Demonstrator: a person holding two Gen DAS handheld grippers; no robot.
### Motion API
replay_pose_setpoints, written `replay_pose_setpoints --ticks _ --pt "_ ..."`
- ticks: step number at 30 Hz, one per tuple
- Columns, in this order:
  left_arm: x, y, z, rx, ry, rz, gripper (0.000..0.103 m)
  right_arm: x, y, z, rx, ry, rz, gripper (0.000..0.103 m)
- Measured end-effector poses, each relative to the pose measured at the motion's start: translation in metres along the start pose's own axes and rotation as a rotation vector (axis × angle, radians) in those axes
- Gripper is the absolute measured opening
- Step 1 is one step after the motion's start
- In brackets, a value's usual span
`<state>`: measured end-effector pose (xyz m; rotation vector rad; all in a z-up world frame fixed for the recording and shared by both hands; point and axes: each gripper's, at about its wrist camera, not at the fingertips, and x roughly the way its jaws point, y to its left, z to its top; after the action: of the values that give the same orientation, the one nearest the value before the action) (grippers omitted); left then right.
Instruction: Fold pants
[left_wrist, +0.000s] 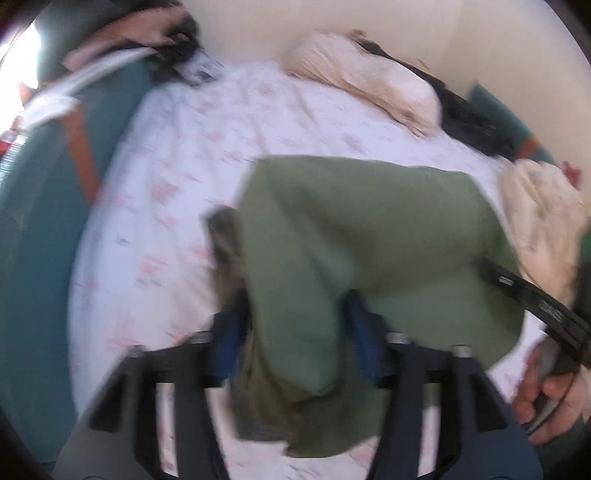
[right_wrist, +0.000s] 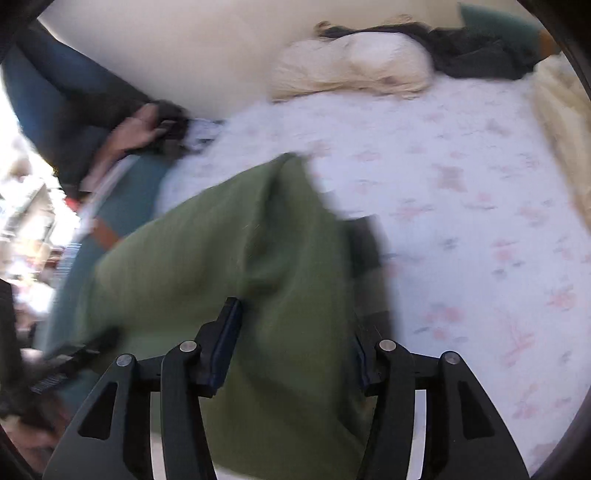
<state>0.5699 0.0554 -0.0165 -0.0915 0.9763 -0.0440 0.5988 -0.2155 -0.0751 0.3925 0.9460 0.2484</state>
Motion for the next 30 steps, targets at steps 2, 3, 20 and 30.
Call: replay_pose_setpoints --ticks 2,3,20,30 --pt "-0.018 0.004 -0.003 0.038 -0.122 0.085 0.070 -0.019 -0.014 -0.006 0.001 -0.110 -0.028 0.060" --pt "-0.029 0.006 -0.006 0.057 -0.168 0.124 0.078 -0.027 -0.021 -0.009 0.011 -0.147 -0.047 0.061" --pt "-0.195 -0.023 -0.197 0.036 -0.402 0.097 0.103 -0.236 0.024 -0.181 -0.188 -0.297 -0.081 0.103" --pt "-0.296 -0.028 -0.295 0.026 -0.423 0.075 0.103 -0.347 0.040 -0.289 -0.216 -0.321 -0.136 0.103"
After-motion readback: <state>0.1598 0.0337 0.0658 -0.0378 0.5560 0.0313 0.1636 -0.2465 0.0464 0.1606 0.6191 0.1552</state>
